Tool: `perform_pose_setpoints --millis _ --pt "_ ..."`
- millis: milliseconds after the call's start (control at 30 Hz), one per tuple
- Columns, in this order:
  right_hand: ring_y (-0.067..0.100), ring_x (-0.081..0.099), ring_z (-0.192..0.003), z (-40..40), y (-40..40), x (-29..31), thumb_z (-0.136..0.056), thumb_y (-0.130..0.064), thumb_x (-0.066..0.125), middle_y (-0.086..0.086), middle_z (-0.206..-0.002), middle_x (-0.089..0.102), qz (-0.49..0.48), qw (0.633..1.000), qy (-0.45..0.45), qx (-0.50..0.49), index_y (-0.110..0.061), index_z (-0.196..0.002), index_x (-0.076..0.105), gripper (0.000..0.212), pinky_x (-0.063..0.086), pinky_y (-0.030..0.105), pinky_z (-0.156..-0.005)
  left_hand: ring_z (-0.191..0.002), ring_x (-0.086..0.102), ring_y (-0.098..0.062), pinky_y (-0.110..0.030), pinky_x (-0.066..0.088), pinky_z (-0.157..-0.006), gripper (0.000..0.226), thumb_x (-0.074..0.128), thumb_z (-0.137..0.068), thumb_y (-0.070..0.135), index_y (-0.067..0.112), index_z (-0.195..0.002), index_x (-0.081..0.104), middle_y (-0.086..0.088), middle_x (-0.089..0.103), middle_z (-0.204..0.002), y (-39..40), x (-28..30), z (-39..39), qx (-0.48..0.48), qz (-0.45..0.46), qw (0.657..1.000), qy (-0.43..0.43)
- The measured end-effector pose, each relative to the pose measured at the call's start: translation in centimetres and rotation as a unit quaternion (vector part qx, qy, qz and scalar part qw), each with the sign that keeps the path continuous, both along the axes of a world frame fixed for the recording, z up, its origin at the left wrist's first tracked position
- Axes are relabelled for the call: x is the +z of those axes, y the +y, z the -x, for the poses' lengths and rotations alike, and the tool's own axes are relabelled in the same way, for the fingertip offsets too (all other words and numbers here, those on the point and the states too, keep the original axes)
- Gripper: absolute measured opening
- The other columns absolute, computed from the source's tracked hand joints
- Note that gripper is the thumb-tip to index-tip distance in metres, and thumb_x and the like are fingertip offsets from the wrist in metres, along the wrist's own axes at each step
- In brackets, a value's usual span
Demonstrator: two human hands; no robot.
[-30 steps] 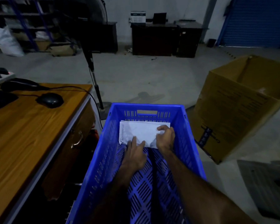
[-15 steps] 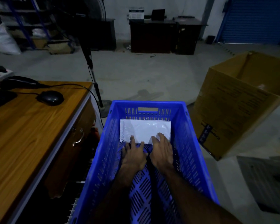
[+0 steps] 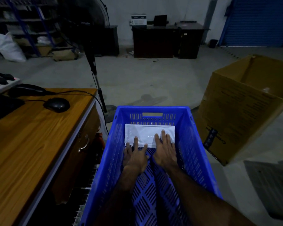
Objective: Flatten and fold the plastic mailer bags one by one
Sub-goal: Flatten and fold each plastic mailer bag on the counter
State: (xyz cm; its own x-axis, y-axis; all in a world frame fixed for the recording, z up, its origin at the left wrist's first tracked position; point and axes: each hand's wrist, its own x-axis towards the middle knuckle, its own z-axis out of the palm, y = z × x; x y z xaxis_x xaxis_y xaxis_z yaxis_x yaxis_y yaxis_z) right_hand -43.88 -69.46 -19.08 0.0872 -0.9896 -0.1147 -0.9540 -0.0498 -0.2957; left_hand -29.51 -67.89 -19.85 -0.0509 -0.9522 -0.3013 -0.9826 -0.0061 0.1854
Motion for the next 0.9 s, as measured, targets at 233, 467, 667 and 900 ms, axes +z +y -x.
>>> perform_pose_setpoints --millis 233,467,667,900 --pt "0.029 -0.003 -0.16 -0.6 1.6 0.8 -0.095 -0.009 0.055 0.01 -0.173 -0.005 0.021 0.999 -0.038 -0.029 -0.017 -0.165 0.014 0.082 0.011 0.05 -0.128 -0.157 -0.002 -0.043 -0.061 0.015 -0.125 0.067 0.041 -0.108 0.051 0.032 -0.165 0.011 -0.008 -0.016 -0.173 0.9 1.4 -0.6 0.008 -0.022 0.998 0.056" --pt "0.032 0.049 -0.136 -0.2 3.5 2.8 -0.1 -0.022 0.051 0.009 -0.151 0.047 0.043 0.993 -0.085 -0.072 -0.018 -0.144 0.052 0.044 0.044 0.044 -0.109 -0.147 0.037 -0.04 -0.052 0.036 -0.118 0.059 0.054 -0.103 0.044 0.018 -0.154 0.042 -0.018 0.032 -0.162 2.4 2.3 -1.1 0.001 -0.02 0.996 0.083" --pt "0.031 0.061 -0.125 -0.3 5.0 7.6 -0.095 -0.026 0.061 0.006 -0.138 0.066 0.037 0.97 -0.21 -0.116 -0.024 -0.128 0.069 0.034 0.049 0.038 -0.103 -0.128 0.058 -0.035 -0.043 0.049 -0.104 0.04 0.061 -0.098 0.042 0.017 -0.128 0.068 -0.016 0.065 -0.137 6.2 8.0 -1.7 -0.026 0.025 0.99 0.134" --pt "0.008 0.069 -0.094 -1.6 12.1 15.8 -0.097 -0.019 0.065 -0.007 -0.101 0.074 0.189 0.905 -0.381 -0.002 -0.019 -0.11 0.076 0.017 0.056 0.033 -0.092 -0.122 0.063 -0.018 -0.024 0.042 -0.101 0.039 0.063 -0.103 0.032 0.018 -0.139 0.065 -0.001 0.067 -0.137 17.6 16.0 -5.3 0.01 0.273 0.933 0.236"
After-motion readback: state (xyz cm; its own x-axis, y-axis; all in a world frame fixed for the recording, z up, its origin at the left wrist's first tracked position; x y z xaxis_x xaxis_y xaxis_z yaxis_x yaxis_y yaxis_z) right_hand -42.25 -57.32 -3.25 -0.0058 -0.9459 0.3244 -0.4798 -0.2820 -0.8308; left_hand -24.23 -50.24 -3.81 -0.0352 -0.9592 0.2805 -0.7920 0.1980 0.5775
